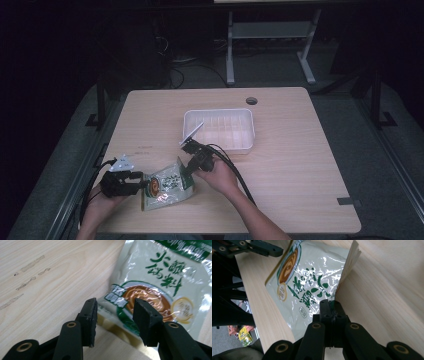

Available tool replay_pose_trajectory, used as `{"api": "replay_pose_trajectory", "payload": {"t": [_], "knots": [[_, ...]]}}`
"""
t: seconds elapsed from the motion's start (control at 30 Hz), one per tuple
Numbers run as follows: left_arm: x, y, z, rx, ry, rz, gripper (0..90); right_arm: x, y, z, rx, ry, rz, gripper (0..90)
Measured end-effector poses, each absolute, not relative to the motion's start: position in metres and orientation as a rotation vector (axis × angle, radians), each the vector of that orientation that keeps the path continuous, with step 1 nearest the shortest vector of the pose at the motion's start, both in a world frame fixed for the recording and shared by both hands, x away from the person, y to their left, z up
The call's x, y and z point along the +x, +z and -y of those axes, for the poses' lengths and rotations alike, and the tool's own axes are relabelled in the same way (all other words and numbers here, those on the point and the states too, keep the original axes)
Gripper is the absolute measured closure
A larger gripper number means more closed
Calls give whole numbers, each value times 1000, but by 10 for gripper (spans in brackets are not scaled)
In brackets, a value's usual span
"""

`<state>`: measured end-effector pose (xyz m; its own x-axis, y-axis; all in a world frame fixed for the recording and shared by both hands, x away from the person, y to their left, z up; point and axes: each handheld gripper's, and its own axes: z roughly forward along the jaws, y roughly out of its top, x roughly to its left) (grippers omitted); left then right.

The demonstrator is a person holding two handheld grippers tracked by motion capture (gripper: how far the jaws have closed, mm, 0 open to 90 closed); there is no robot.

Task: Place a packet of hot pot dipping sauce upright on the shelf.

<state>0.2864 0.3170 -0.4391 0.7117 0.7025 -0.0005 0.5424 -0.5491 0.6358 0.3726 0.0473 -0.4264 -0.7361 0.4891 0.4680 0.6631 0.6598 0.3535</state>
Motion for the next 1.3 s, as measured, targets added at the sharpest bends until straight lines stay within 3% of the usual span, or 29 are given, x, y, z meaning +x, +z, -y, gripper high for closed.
{"api": "replay_pose_trajectory", "payload": {"t": [0.27,1.3], "knots": [[286,-438,-320,2279,350,-963,472,368,-407,-39,-907,-748,2571,893],[284,-440,-327,2271,377,-1006,426,346,-300,-36,-854,-761,2631,898]]}}
